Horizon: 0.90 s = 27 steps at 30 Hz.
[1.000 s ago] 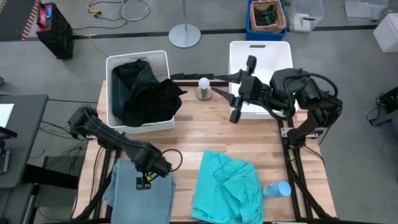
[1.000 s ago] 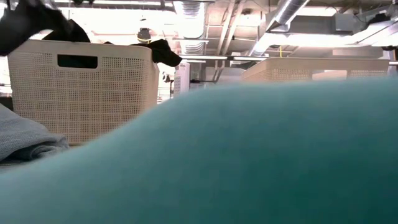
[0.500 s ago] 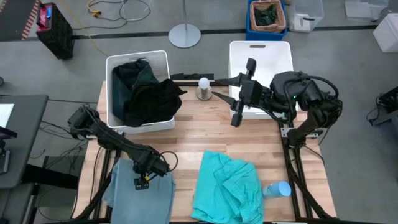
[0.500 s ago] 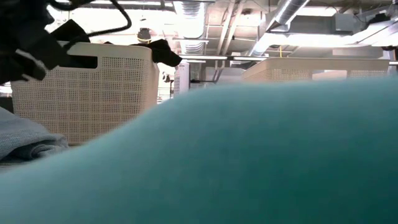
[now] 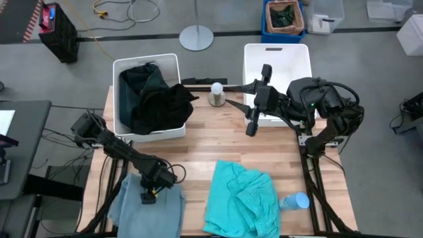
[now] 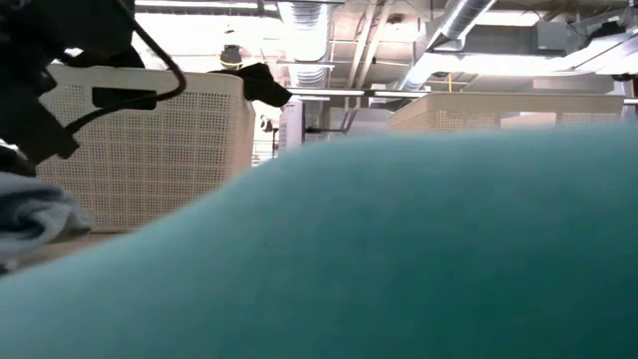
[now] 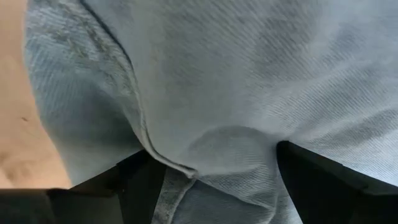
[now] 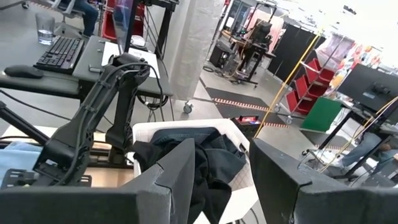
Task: Sort clothes
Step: Put the blue pants into the right white laundry bin
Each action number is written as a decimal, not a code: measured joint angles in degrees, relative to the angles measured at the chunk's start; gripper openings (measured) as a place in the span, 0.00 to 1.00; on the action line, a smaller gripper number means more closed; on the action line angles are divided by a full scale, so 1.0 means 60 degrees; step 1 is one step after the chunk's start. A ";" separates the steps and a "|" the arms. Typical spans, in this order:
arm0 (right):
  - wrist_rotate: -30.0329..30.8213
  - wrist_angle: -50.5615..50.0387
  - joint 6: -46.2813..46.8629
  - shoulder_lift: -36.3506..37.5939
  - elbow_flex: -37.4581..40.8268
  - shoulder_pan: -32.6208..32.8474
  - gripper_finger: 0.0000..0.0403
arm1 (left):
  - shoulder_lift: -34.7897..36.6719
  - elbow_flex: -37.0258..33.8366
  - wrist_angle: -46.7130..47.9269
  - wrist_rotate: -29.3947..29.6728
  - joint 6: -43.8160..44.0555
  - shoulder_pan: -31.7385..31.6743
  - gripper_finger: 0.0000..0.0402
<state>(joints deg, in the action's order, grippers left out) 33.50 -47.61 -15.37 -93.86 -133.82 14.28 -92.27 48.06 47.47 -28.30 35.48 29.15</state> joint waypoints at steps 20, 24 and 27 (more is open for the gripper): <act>0.0215 0.0011 0.0334 -0.0004 0.0000 0.0099 0.42 | 0.0022 -0.0849 -0.0699 0.0932 0.0016 -0.0028 0.18; 0.0471 0.0085 0.0227 0.0033 -0.0004 0.0224 0.42 | 0.0418 -0.0438 -0.0686 0.1392 -0.0354 -0.0029 0.18; 0.0697 0.0278 0.0035 0.0137 -0.0005 0.0332 0.42 | 0.0997 -0.0003 -0.0966 0.2299 -0.0677 -0.0048 0.15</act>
<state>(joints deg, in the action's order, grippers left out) 37.68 -45.95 -15.17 -93.04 -133.85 16.27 -86.28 48.04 41.67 -14.50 31.42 28.87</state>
